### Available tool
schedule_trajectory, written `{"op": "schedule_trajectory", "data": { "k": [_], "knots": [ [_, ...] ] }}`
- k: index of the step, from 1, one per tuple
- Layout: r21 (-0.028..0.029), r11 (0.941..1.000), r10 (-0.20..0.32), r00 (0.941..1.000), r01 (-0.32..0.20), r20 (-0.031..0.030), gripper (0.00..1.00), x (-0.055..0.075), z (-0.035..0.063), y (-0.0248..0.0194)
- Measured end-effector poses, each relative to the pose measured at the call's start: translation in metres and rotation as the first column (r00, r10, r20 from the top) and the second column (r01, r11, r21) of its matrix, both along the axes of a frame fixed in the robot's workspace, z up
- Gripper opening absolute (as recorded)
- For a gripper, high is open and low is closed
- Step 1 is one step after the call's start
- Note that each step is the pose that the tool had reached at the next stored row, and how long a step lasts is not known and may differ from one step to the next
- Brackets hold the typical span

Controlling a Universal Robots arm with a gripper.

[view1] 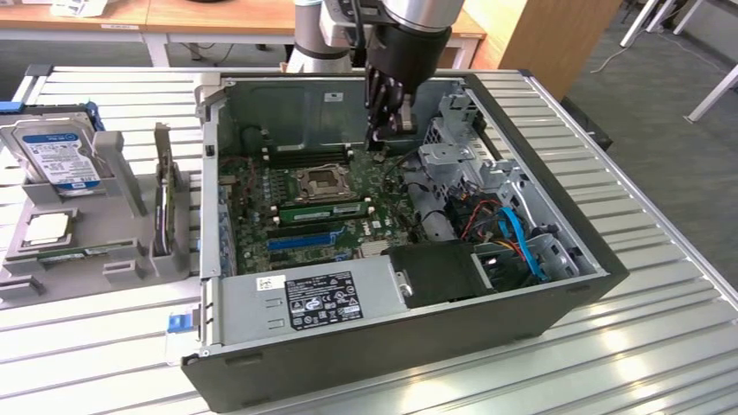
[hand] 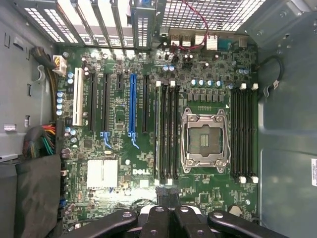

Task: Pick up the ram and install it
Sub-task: 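Press down the ram until it locks into place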

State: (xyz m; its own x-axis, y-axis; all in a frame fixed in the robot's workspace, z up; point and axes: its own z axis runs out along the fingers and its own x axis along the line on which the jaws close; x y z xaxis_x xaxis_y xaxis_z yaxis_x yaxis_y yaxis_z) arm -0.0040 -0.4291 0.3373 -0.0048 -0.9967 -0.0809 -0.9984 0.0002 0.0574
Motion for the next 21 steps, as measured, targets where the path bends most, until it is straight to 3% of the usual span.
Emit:
{"op": "schedule_trajectory", "data": {
  "k": [21],
  "knots": [
    [0.0001, 1.0000, 0.000, 0.9999, 0.000, 0.0165, 0.10, 0.000, -0.0356, 0.0000]
  ]
}}
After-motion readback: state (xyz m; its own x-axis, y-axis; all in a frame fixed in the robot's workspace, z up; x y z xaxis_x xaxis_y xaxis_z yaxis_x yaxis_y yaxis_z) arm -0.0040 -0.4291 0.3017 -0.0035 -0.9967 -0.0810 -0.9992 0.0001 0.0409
